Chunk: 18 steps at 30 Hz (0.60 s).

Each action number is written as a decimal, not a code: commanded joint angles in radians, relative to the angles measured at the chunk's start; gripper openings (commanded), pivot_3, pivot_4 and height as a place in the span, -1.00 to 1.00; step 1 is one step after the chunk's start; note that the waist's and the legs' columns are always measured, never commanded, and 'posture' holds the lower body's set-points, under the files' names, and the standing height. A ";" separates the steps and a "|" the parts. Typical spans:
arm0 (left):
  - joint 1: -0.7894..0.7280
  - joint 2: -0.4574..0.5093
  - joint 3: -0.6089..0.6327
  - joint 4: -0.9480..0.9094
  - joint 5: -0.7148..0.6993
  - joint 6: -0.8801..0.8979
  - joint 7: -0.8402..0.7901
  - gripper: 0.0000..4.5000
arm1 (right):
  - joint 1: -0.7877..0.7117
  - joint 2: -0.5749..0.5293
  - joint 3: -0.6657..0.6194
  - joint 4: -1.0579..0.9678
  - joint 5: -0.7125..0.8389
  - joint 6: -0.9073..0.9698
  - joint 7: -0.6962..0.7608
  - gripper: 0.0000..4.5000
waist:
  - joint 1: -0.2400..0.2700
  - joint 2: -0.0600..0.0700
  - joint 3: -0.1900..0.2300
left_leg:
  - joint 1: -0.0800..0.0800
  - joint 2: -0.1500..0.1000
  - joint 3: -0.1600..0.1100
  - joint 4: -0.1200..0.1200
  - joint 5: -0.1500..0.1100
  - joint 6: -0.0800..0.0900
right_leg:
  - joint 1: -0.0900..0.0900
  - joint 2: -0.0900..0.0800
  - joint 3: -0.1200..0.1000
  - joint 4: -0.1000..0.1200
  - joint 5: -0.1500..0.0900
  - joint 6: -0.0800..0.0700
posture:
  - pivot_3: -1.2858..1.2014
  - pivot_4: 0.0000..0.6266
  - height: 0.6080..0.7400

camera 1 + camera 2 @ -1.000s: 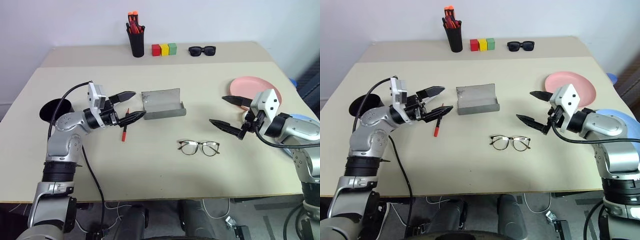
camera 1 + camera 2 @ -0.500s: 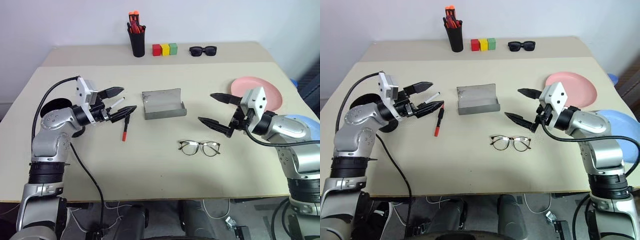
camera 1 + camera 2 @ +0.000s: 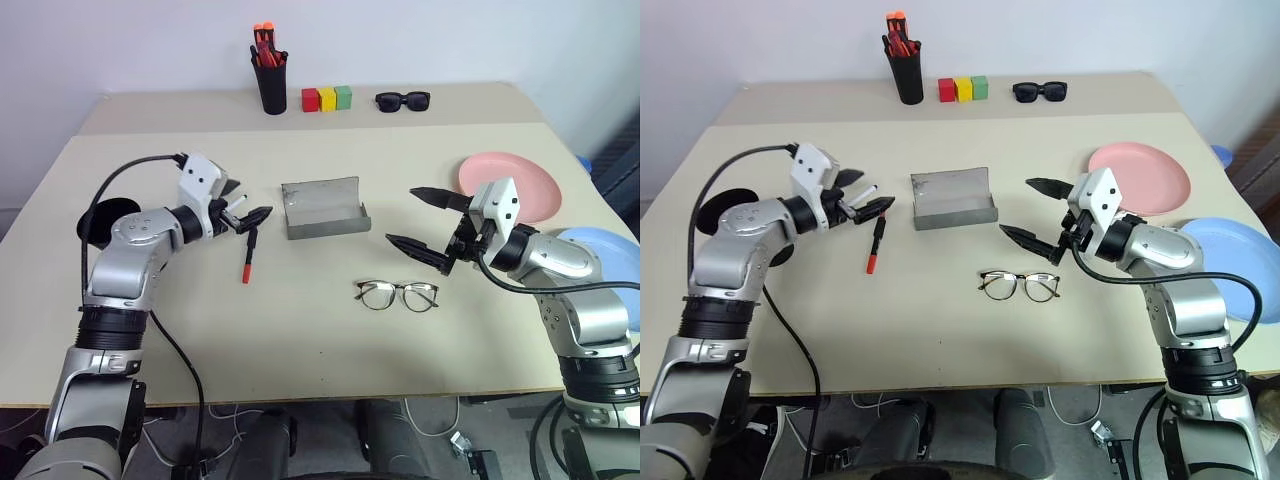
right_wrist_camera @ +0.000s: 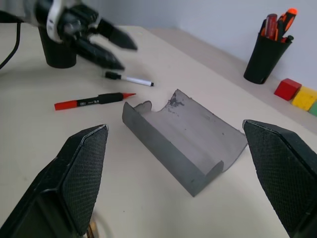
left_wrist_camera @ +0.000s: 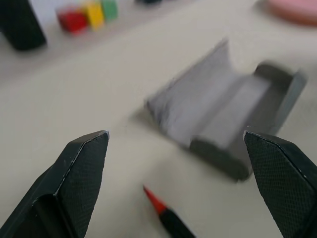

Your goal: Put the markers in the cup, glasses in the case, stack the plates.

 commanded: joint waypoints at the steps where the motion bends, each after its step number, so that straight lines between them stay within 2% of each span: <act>1: -0.010 -0.013 -0.007 -0.132 0.018 0.174 0.105 1.00 | 0.002 0.000 -0.024 -0.035 0.013 -0.018 -0.005 0.98 | 0.001 0.000 0.000 | 0.000 0.000 0.000 0.000 0.000 0.000 | 0.000 0.000 0.000 0.000 0.000 0.000 | 0.03 -0.52 1.00; 9: -0.059 -0.103 0.020 -0.271 0.046 0.509 0.329 1.00 | 0.013 0.006 -0.020 -0.028 0.011 -0.028 -0.005 0.98 | 0.003 0.000 0.000 | 0.000 0.000 0.000 0.000 0.000 0.000 | 0.000 0.000 0.000 0.000 0.000 0.000 | 0.03 -0.52 1.00; 11: -0.060 -0.113 0.008 -0.297 0.065 0.550 0.372 1.00 | 0.013 0.005 -0.021 -0.025 0.011 -0.030 -0.004 0.98 | 0.002 0.000 0.000 | 0.000 0.000 0.000 0.000 0.000 0.000 | 0.000 0.000 0.000 0.000 0.000 0.000 | 0.03 -0.52 1.00; 15: -0.057 -0.209 0.083 -0.305 0.064 0.620 0.468 1.00 | 0.012 0.007 -0.016 -0.024 0.009 -0.030 -0.006 0.98 | 0.004 0.000 0.000 | 0.000 0.000 0.000 0.000 0.000 -0.001 | 0.000 0.000 0.000 0.000 0.000 0.000 | 0.03 -0.52 1.00; 18: -0.074 -0.236 0.122 -0.284 0.063 0.644 0.504 1.00 | 0.016 0.009 -0.015 -0.029 0.010 -0.028 -0.008 0.98 | 0.003 0.000 0.000 | 0.000 0.000 -0.001 0.000 0.001 -0.001 | 0.000 0.000 0.000 0.000 0.000 0.000 | 0.03 -0.52 1.00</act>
